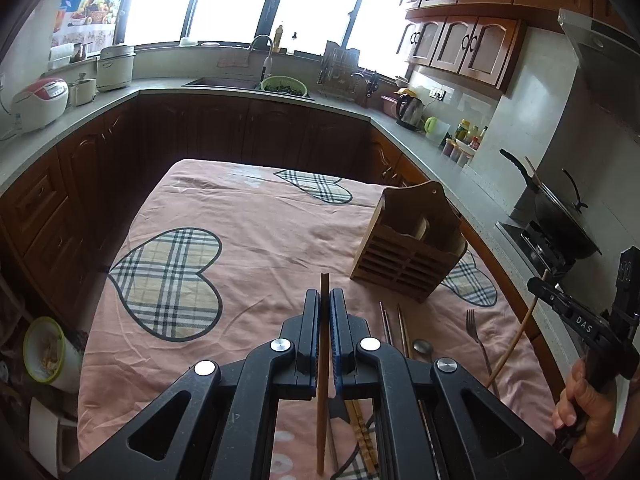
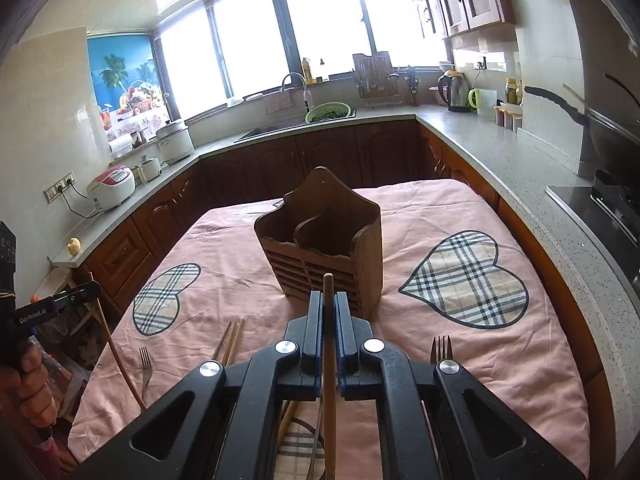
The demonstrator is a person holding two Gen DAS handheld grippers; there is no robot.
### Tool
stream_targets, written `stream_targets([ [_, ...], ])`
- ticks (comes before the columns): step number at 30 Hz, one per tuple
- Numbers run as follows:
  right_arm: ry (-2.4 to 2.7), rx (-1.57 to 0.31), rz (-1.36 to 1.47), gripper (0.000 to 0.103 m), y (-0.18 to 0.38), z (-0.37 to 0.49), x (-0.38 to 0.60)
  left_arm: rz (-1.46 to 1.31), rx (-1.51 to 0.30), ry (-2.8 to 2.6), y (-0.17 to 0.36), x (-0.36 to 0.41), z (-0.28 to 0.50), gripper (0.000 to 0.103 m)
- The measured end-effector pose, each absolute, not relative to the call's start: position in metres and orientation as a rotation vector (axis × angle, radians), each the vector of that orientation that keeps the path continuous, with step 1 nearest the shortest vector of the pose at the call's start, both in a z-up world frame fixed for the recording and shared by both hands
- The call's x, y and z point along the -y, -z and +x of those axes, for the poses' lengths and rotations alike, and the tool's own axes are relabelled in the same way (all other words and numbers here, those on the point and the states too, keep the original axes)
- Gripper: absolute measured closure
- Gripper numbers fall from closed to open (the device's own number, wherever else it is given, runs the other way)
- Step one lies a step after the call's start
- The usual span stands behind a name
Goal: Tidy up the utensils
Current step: 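Lift both held chopsticks and carry them over the wooden utensil holder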
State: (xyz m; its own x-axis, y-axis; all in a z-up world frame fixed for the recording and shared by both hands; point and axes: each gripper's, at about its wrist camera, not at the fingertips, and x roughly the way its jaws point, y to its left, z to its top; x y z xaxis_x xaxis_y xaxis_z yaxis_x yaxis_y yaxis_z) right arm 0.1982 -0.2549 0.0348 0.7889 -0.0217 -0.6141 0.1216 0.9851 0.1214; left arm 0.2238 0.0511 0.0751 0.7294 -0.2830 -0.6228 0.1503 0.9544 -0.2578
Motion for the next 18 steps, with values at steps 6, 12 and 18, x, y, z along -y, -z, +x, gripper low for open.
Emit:
stream_targets([
  [6,0.078,-0.634,0.148,0.098,-0.044,0.19,0.25,-0.191,-0.688,0.238,-0.083,-0.052,0.215,0.099],
  [12,0.08,-0.613,0.147,0.098,-0.051,0.186,0.25,-0.198,-0.675,0.239,-0.087,-0.054,0.214,0.099],
  [18,0.081,-0.583,0.153,0.098,-0.059,0.184,0.252,-0.207,-0.639,0.248,-0.095,-0.056,0.212,0.099],
])
